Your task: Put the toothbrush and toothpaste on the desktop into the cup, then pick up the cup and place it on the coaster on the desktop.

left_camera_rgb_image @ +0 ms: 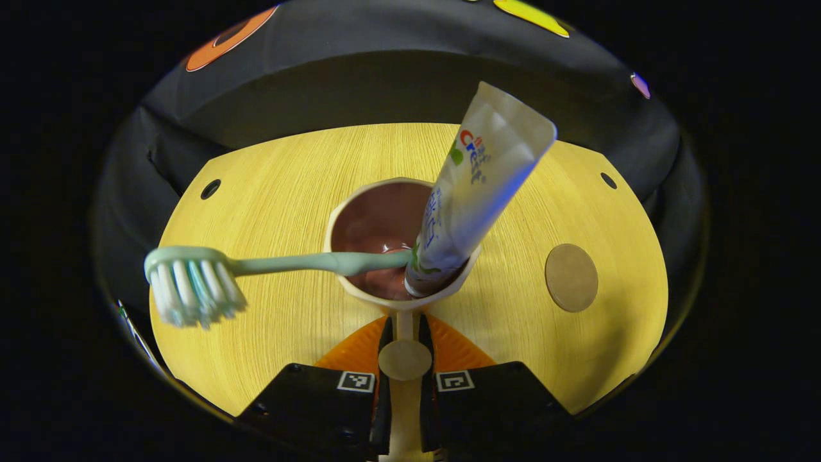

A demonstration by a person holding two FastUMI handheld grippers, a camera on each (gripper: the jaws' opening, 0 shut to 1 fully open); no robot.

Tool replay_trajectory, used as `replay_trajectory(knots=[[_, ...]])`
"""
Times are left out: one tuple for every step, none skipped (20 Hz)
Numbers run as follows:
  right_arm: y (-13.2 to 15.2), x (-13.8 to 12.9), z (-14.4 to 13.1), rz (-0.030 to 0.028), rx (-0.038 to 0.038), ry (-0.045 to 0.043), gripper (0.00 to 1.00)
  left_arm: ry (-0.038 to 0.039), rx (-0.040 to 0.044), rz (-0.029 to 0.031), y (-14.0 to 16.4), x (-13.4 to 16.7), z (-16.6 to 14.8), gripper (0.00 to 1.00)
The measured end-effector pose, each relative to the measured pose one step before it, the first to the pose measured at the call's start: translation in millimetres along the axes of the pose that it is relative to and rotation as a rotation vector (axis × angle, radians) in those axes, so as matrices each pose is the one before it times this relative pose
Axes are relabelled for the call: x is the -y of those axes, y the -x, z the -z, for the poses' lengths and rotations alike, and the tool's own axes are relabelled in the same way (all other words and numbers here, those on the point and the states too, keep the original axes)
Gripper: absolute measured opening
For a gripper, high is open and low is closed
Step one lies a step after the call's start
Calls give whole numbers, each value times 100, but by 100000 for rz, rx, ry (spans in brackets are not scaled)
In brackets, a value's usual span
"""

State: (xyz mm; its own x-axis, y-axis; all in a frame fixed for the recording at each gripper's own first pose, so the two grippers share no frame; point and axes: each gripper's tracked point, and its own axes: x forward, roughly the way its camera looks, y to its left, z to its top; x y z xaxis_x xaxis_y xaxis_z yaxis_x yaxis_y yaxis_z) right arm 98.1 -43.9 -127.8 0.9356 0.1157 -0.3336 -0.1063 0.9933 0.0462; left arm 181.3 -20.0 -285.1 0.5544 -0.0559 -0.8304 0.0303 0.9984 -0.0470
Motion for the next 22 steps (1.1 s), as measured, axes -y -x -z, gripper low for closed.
replay_trajectory(knots=[[66,79,40,145,-76,-140,98,485,153,-231,-65,13,35,20],[55,192,-22,257,154,-35,97,503,723,-403,94,8,-146,19],[96,96,-107,215,230,-170,97,-197,765,-599,285,43,-142,19],[41,135,41,94,35,-264,98,-410,1287,-661,302,79,-282,19],[149,70,89,-12,89,-368,98,-512,1474,-371,459,351,-327,19],[202,52,88,-25,24,-240,97,-651,988,-129,592,387,-248,19],[203,169,-68,125,332,-119,97,-458,879,61,447,473,-265,19],[201,237,-56,239,391,-169,98,-393,708,406,409,384,-250,19],[273,170,-135,210,548,-263,97,-164,562,501,265,398,-255,19],[350,310,53,427,505,-117,98,-289,516,387,66,74,-97,19],[339,361,-2,650,436,34,98,-541,421,373,58,289,-87,19],[349,521,-29,803,335,-39,98,-336,376,919,-90,610,5,19],[421,571,23,978,397,-226,97,-162,203,1238,199,1284,-136,19],[508,763,22,1158,576,-110,98,-474,37,1189,39,1513,15,19],[437,800,-2,1385,503,-18,98,-490,5,1293,-21,1348,-47,19],[476,916,156,1406,362,-161,97,-593,11,1289,-95,1270,-46,19],[396,964,160,1440,5,-360,97,-664,-9,1287,4,1377,-143,19],[326,1022,232,1521,-235,-347,97,-741,-166,1195,-81,1322,18,19],[354,998,193,1404,-340,-326,97,-734,-221,1155,-200,1062,-18,19],[479,1060,300,1287,-60,-349,97,-746,-102,1063,-42,1278,-59,19],[352,903,138,1158,196,-166,97,-768,135,931,-148,924,-107,19],[209,827,138,1270,-67,-43,97,-661,167,731,-84,978,-97,19]])
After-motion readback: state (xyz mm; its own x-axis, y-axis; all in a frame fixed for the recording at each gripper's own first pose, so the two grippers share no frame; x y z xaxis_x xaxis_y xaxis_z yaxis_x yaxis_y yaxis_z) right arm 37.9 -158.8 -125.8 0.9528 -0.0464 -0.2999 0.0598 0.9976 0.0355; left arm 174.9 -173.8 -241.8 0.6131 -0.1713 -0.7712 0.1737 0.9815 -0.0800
